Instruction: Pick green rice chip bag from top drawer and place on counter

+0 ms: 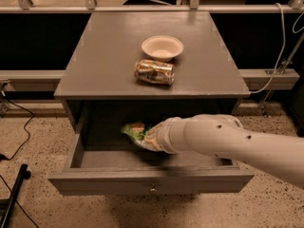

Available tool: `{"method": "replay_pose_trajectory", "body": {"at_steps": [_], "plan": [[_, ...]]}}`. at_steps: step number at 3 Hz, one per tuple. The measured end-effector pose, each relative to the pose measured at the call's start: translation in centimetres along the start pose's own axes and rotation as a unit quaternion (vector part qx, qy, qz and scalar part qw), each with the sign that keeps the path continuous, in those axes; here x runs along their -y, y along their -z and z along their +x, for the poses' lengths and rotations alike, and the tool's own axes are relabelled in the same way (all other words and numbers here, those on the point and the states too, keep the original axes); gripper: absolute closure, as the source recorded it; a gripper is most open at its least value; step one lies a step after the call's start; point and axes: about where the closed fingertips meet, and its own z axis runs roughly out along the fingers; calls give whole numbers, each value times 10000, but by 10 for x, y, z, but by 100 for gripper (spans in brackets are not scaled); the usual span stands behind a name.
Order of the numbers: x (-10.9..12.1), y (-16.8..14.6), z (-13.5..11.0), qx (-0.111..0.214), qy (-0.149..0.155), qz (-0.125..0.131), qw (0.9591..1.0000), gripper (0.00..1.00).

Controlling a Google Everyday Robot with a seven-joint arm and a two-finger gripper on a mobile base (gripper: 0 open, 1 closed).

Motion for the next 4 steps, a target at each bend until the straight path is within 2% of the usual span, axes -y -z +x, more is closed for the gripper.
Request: {"method": "replay_pose_trajectory", "body": {"at_steps": [1, 2, 3, 4], "plan": [[-5, 18, -40, 602, -60, -218, 9979, 100], [-11, 50, -79, 1251, 117, -365, 9914, 100], [-14, 87, -108, 1706, 487, -337, 9836, 100], [-18, 116, -131, 1955, 831, -332, 9766, 100]]}}
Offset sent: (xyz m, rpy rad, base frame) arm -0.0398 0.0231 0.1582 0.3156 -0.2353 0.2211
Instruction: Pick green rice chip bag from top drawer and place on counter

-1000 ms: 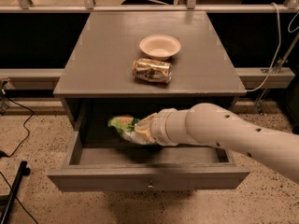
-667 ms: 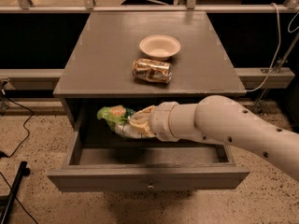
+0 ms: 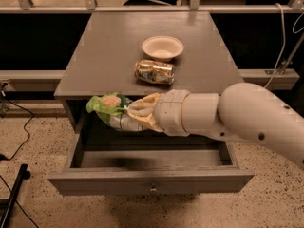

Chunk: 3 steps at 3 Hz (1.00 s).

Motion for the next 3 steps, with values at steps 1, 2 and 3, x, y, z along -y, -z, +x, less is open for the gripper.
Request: {"method": "replay_pose_trajectory", "body": {"at_steps": [1, 2, 3], "plan": [[5, 28, -9, -140, 50, 92, 9998, 100], [18, 56, -1, -382, -106, 98, 9992, 100], [41, 99, 22, -293, -418, 142, 9986, 100]]}}
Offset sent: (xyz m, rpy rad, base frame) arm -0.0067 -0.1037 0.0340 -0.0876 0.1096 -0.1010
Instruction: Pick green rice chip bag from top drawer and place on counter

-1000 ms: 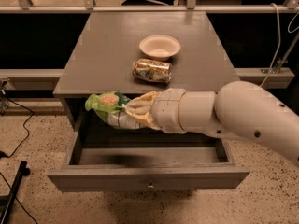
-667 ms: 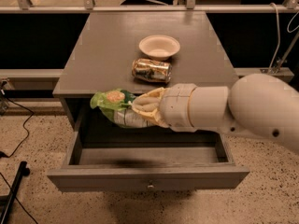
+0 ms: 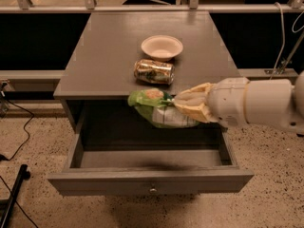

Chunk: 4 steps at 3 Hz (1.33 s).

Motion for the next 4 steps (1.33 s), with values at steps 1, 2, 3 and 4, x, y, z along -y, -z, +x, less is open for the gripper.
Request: {"method": "replay_pose_trajectory", "body": {"at_steps": [1, 2, 3, 4], "plan": [[18, 47, 43, 501, -207, -162, 9984, 100], [18, 47, 42, 498, -206, -156, 9984, 100], [33, 63, 40, 429, 35, 25, 9991, 100], [58, 103, 33, 447, 481, 363, 9972, 100]]}}
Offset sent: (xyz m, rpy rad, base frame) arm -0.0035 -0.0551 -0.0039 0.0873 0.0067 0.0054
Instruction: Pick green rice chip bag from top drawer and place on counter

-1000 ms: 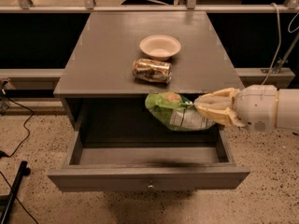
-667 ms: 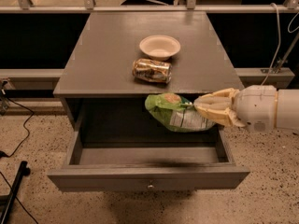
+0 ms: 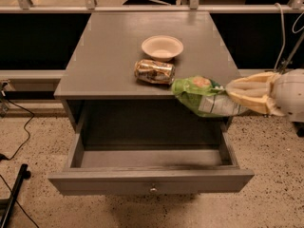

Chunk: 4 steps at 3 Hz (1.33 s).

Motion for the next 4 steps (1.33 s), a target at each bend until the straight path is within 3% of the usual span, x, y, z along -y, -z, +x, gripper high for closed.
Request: {"method": "replay_pose_trajectory", "body": {"at_steps": [1, 2, 3, 4], "plan": [[36, 29, -14, 89, 683, 172, 9975, 100], [76, 33, -23, 206, 1473, 208, 9887, 100], [108, 14, -19, 306, 2214, 116, 9746, 100], [124, -8, -2, 230, 2661, 41, 9637, 100]]}}
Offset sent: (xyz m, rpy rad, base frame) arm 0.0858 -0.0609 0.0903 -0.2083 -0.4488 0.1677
